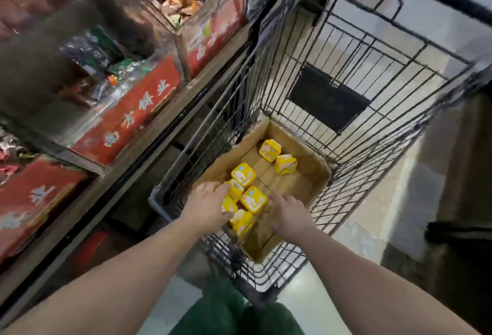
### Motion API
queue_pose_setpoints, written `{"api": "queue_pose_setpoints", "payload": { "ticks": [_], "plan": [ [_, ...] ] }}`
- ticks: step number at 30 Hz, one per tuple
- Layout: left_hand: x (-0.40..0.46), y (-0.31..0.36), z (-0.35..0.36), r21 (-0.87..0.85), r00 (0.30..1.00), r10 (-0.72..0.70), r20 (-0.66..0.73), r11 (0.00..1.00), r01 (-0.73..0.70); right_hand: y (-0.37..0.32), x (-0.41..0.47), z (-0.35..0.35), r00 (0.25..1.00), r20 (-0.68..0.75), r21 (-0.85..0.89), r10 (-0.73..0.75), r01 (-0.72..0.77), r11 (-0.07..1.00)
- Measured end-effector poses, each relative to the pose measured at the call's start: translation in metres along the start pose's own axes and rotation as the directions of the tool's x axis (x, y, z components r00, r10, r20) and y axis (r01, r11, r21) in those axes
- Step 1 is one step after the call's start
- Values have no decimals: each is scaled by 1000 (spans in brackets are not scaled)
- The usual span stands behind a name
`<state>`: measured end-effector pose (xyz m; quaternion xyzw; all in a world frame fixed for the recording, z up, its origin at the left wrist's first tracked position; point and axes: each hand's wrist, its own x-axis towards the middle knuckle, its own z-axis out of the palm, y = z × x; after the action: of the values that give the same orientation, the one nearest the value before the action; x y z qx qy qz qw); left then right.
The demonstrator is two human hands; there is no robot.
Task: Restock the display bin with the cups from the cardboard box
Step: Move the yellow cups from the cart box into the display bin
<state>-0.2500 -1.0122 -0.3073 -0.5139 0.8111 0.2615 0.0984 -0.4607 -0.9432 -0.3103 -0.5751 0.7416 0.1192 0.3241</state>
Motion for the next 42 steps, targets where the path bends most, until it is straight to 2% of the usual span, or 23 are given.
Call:
{"api": "queue_pose_setpoints", "payload": {
  "ticks": [6, 9, 12, 16, 18, 20, 22, 25, 29, 32, 35, 37, 39, 42],
  "plan": [
    [37, -4, 46, -60, 991, -63, 120, 996, 71, 15, 71, 45, 973, 208, 21, -99, 97, 995],
    [49, -10, 69, -59, 985, -116, 130, 991, 124, 13, 102, 70, 927, 301, 64, -224, 215, 974],
    [60, -13, 84, -19, 976, -166, 138, 985, 171, 8, 128, 91, 895, 300, 86, -329, 318, 944],
    [69, -10, 93, -8, 955, -199, 220, 979, 205, 7, 143, 96, 855, 379, 78, -353, 350, 933],
    [73, -8, 95, 35, 937, -202, 284, 979, 201, 13, 146, 84, 855, 370, 122, -364, 344, 931],
    [73, -6, 93, 52, 912, -194, 361, 981, 188, 18, 144, 64, 868, 363, 179, -338, 291, 940],
    [73, -1, 88, -22, 892, -185, 413, 977, 214, 19, 144, 45, 865, 403, 266, -297, 200, 943],
    [72, 7, 84, -98, 913, -176, 369, 969, 227, 6, 147, 22, 857, 412, 413, -310, 128, 902],
    [70, 7, 84, -113, 961, -175, 214, 973, 202, -8, 153, 15, 858, 401, 454, -322, 119, 883],
    [68, -1, 88, -200, 955, -224, 193, 944, 262, 4, 163, 28, 895, 350, 485, -278, 81, 871],
    [67, -11, 95, -277, 936, -290, 197, 900, 337, 31, 177, 51, 945, 251, 324, -211, 123, 938],
    [66, -15, 99, -266, 940, -284, 188, 907, 327, 41, 184, 70, 929, 303, 192, -214, 160, 968],
    [66, -16, 104, -239, 946, -273, 176, 920, 310, 43, 188, 88, 910, 333, 144, -248, 211, 967],
    [68, -14, 108, -192, 951, -273, 143, 935, 297, 40, 191, 97, 940, 272, 136, -207, 175, 975]
  ]
}}
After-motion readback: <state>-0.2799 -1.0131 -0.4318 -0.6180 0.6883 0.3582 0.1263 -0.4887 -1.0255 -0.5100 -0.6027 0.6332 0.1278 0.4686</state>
